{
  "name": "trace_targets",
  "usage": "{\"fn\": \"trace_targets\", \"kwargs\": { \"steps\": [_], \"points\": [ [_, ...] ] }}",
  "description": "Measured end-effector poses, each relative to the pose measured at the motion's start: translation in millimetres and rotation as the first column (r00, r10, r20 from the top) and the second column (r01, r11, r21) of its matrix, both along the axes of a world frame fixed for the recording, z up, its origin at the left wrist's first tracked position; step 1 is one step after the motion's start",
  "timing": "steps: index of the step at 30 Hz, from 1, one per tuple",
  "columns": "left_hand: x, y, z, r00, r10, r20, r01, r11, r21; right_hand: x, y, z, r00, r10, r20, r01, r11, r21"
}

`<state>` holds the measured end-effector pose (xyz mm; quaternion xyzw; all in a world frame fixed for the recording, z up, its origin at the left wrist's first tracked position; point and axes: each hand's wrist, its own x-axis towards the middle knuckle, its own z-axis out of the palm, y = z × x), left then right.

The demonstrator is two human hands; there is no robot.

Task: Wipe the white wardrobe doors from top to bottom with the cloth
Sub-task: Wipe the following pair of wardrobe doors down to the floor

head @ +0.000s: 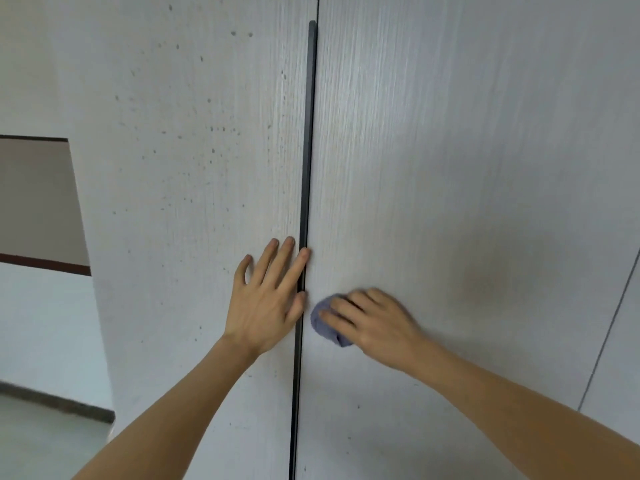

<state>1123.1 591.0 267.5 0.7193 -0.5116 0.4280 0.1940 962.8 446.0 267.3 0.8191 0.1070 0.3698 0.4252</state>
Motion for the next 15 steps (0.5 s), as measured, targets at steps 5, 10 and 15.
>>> {"fn": "trace_targets", "kwargs": {
  "steps": [5, 10, 15],
  "points": [
    [5, -1, -1, 1.0, -0.002, 0.022, 0.002, 1.0, -0.03, 22, 8, 87, 0.94, 0.002, 0.342, -0.076, 0.977, 0.201],
    [8, -1, -12, 1.0, 0.001, 0.014, -0.001, 0.999, -0.045, 35, 13, 79, 0.857, -0.069, 0.511, -0.106, 0.947, 0.305],
    [14, 5, -23, 1.0, 0.015, 0.0, -0.015, 1.0, -0.022, 22, 16, -51, 0.97, -0.02, 0.243, -0.043, 0.967, 0.251]
  ]
}}
